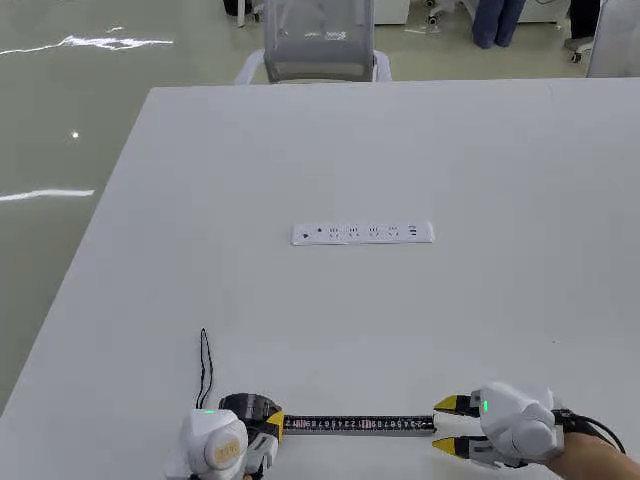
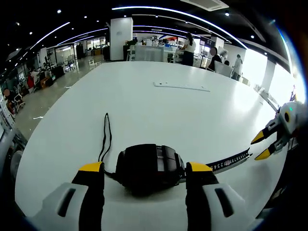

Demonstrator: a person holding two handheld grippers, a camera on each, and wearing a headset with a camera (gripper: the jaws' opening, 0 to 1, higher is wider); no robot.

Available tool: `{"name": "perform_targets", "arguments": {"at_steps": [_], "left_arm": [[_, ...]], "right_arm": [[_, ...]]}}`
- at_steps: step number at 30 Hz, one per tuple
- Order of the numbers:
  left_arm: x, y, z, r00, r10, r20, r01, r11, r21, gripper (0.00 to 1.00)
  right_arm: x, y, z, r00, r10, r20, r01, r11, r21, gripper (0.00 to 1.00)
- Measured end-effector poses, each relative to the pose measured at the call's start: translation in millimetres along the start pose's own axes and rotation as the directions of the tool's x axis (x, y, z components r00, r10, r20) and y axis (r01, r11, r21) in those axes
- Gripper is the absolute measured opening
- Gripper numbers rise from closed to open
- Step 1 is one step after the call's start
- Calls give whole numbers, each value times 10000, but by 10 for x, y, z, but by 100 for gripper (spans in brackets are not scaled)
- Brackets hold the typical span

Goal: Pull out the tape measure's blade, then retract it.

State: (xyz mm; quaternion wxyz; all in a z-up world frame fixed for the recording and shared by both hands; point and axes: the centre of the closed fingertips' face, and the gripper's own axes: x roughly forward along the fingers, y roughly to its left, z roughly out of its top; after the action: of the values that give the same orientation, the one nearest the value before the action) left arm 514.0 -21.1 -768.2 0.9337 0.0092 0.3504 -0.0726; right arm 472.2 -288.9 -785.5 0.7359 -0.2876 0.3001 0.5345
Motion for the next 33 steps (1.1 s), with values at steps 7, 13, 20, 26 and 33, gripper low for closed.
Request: {"name": "perform_targets", "arguments": {"at_steps": [7,13,20,26,33], "left_arm": [[10,10,-5,10000,54,-19,-54,10000,-7,66],[25,-8,-12,10000,61,-43,-60,10000,28,65],[24,-18,-10,9999,89,-59,-89,10000,28,66],[14,-33,-16,9999,52,-86,-51,10000,79,66],[18,-17,-18,9999,123,-62,-122,9999,90,66]], "right_arm": [[111,-19,-74,9986,428,-323,-441,9982,-417,20],[162,-2,-129,9966,674,-468,-694,9967,-432,17],[178,-11,-168,9965,721,-418,-736,9967,-347,15],[186,12,-163,9953,840,-474,-866,9947,-554,15],[198,13,-170,9947,972,-330,-986,9940,-470,14]]}}
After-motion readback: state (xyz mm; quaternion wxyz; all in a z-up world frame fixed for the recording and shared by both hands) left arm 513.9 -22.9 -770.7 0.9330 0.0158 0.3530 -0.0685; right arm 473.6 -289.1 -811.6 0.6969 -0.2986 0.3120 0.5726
